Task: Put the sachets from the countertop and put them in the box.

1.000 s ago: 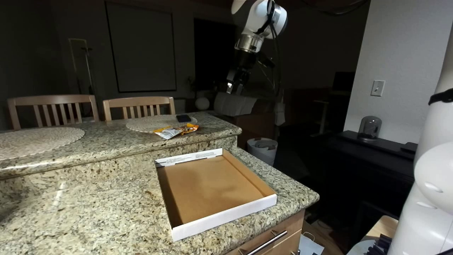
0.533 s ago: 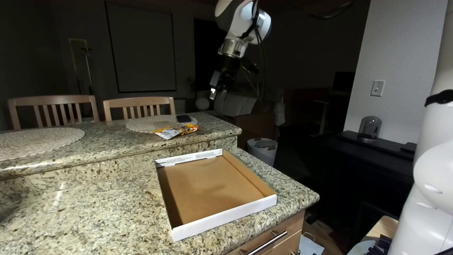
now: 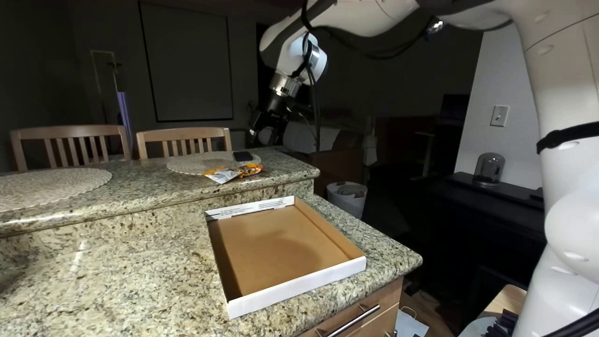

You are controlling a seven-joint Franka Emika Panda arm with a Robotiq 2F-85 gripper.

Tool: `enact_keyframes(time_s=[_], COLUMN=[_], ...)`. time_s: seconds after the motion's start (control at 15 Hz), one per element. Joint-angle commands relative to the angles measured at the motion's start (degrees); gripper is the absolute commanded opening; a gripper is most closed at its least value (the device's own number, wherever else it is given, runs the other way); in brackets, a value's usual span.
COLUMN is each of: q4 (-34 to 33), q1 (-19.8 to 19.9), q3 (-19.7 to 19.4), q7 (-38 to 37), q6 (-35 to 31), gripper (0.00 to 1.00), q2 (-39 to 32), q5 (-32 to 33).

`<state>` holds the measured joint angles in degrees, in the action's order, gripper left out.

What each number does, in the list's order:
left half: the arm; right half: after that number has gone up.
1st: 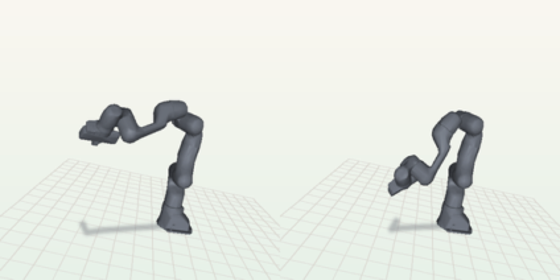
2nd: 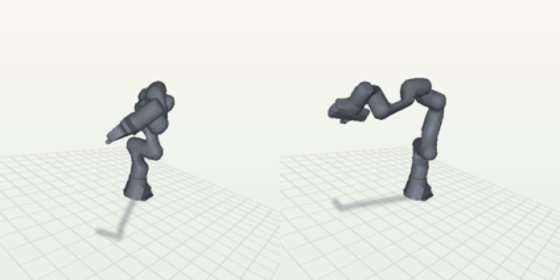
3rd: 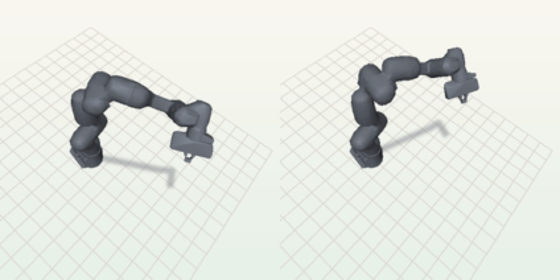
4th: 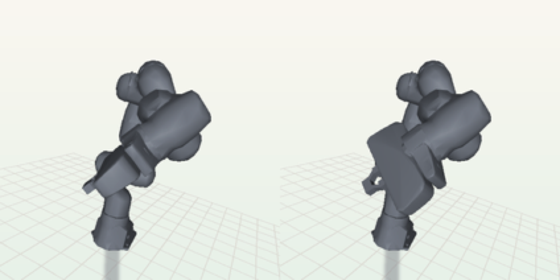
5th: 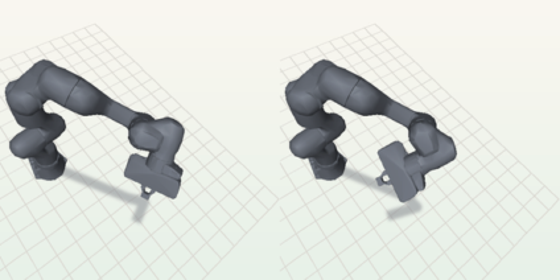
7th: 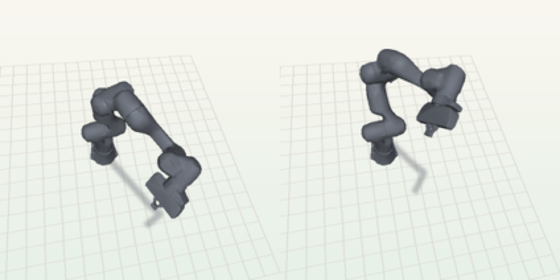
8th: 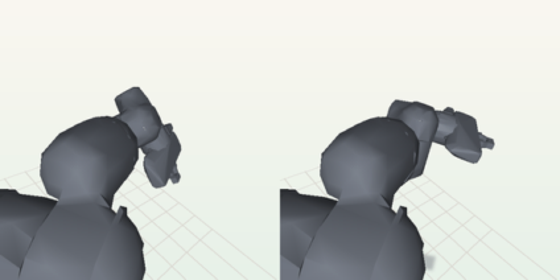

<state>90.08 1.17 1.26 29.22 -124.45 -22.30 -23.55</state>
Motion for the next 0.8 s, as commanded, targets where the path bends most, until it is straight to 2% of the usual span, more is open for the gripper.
enact_keyframes(time_s=[0.0, 0.13, 0.2, 0.27, 0.73], q4=[-7.58, -9.98, -10.62, -8.27, -11.50], q1=[2.81, 3.69, 4.52, 4.53, 4.77], q3=[1.01, 1.20, 1.92, 2.20, 3.52], q7=[-7.51, -10.65, -10.64, -8.72, -9.42], q6=[-3.87, -3.55, -1.14, -3.03, -2.66], gripper=[1.00, 1.00, 1.00, 1.00, 1.00], q2=[-7.51, -9.88, -10.31, -9.00, -12.34], q5=[-0.17, 0.79, 0.39, 1.31, 1.78])
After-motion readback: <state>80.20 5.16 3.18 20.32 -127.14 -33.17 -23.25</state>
